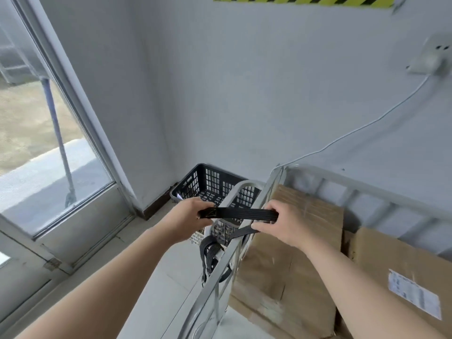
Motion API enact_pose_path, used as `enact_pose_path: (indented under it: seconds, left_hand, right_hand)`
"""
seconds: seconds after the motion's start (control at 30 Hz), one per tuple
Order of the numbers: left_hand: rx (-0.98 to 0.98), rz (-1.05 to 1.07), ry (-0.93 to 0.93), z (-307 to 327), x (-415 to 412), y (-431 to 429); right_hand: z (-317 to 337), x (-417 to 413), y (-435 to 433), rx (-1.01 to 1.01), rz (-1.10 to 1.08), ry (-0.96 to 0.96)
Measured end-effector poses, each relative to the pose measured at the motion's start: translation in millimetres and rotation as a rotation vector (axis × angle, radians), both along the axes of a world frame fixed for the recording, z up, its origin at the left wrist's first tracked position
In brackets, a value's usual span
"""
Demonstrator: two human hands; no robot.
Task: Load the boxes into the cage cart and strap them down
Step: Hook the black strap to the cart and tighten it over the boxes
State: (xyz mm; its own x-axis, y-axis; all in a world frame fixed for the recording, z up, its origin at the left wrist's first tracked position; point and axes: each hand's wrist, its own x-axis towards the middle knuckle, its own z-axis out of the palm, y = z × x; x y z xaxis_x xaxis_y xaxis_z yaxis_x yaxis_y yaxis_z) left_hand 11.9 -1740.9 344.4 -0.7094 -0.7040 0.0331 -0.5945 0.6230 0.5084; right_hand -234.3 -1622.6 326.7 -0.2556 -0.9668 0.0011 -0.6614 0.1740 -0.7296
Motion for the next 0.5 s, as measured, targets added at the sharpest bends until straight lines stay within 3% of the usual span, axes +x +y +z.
enact_pose_path:
  seconds: [0.5]
  left_hand:
    - [0.058, -0.159, 0.161, -43.2, -110.7, 66.4]
  right_hand:
    - [46.3, -84.1, 114.0, 0.029, -0.278, 0.285]
